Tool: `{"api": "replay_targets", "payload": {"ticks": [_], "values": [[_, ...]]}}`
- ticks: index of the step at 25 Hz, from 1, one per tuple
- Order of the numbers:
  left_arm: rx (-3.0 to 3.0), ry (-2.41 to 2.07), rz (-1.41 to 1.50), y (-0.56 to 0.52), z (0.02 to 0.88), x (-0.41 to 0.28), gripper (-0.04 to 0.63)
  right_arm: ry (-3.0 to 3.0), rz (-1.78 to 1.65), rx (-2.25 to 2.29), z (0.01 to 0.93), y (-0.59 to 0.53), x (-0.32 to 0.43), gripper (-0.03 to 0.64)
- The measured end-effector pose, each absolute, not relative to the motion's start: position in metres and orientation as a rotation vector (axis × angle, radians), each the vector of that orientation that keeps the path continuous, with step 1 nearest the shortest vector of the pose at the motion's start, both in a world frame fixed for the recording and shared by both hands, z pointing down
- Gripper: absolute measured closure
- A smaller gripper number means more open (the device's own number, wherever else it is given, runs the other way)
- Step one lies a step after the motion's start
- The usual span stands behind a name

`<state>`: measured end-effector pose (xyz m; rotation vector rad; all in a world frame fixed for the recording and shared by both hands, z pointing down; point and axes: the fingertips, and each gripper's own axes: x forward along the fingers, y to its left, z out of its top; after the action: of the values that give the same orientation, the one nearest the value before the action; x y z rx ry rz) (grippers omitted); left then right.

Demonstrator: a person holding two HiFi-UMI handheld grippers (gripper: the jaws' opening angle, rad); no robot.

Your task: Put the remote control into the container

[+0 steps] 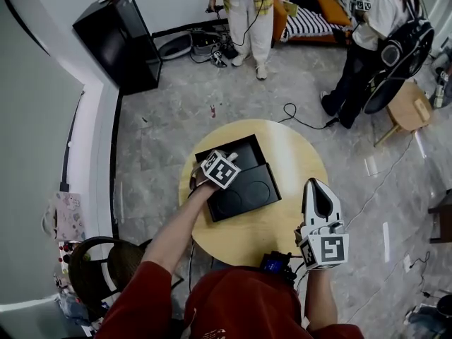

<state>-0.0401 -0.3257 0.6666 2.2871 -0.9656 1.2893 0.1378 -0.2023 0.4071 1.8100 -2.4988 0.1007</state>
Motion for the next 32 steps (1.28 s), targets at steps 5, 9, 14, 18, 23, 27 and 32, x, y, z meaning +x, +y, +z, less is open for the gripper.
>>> {"api": "replay_targets", "payload": {"ticks": [5,9,14,18,23,27,32], "values": [[2.264,-0.937,1.316,-0.325,0.676,-0.037,0.483,-2.509,0.094,1.825,0.405,-0.202,0.139,0.594],[2.239,-0.918,1.335,-0.323,0.684,-0.036,0.482,-2.517,0.089,1.832,0.403,-0.202,0.138,0.594],[2.226,-0.893,1.365,-0.324,0.691,-0.034,0.482,-2.503,0.100,1.810,0.409,-0.202,0.137,0.594],[2.210,-0.885,1.375,-0.325,0.697,-0.034,0.482,-2.492,0.108,1.782,0.417,-0.201,0.138,0.594],[2.197,-0.882,1.391,-0.327,0.701,-0.036,0.483,-2.499,0.104,1.797,0.413,-0.202,0.136,0.594],[2.176,-0.885,1.380,-0.329,0.706,-0.038,0.482,-2.485,0.103,1.775,0.418,-0.200,0.137,0.594],[2.162,-0.890,1.371,-0.331,0.710,-0.036,0.482,-2.497,0.118,1.799,0.415,-0.202,0.135,0.594]]}}
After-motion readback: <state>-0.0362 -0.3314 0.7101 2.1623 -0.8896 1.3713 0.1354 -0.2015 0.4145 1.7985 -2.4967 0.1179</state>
